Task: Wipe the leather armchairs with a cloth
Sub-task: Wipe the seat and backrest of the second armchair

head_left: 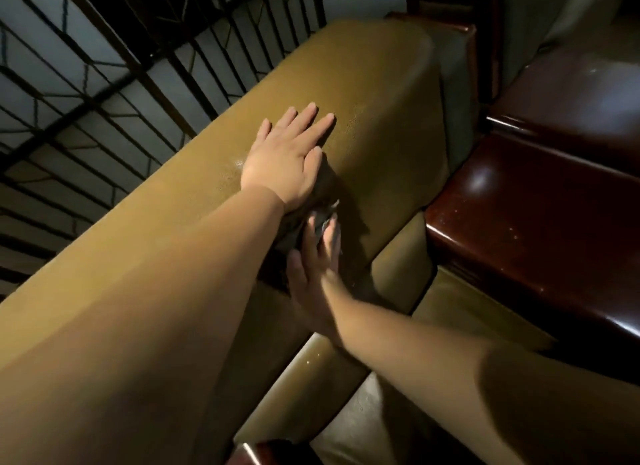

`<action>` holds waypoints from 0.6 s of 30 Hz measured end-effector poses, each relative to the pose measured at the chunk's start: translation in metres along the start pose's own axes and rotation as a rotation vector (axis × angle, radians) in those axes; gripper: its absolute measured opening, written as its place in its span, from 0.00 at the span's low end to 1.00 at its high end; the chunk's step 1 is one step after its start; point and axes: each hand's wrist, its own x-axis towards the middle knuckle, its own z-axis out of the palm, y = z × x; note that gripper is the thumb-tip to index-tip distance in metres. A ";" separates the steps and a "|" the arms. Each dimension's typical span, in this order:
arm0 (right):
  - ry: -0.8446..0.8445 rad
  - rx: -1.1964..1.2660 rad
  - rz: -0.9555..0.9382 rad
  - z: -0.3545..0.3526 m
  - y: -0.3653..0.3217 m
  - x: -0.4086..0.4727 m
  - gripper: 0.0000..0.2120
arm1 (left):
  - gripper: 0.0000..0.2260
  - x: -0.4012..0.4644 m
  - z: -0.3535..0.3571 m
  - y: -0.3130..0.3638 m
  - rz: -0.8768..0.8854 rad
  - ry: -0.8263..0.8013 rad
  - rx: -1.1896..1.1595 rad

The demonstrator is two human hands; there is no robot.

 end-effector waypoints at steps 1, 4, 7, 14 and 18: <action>0.037 -0.073 0.041 -0.013 -0.003 0.007 0.32 | 0.25 -0.010 -0.005 0.002 -0.031 -0.021 -0.066; -0.139 -0.179 0.349 -0.045 0.004 0.049 0.24 | 0.24 -0.066 -0.014 -0.007 -0.063 -0.057 -0.144; -0.150 -0.206 0.404 -0.049 -0.011 0.062 0.19 | 0.25 -0.128 -0.021 -0.041 -0.078 -0.092 -0.037; -0.184 -0.050 0.134 -0.019 -0.042 -0.003 0.39 | 0.28 -0.160 -0.006 -0.060 -0.111 0.045 0.102; 0.003 -0.084 0.322 -0.038 0.015 0.069 0.27 | 0.29 -0.161 0.000 -0.058 -0.114 0.127 0.119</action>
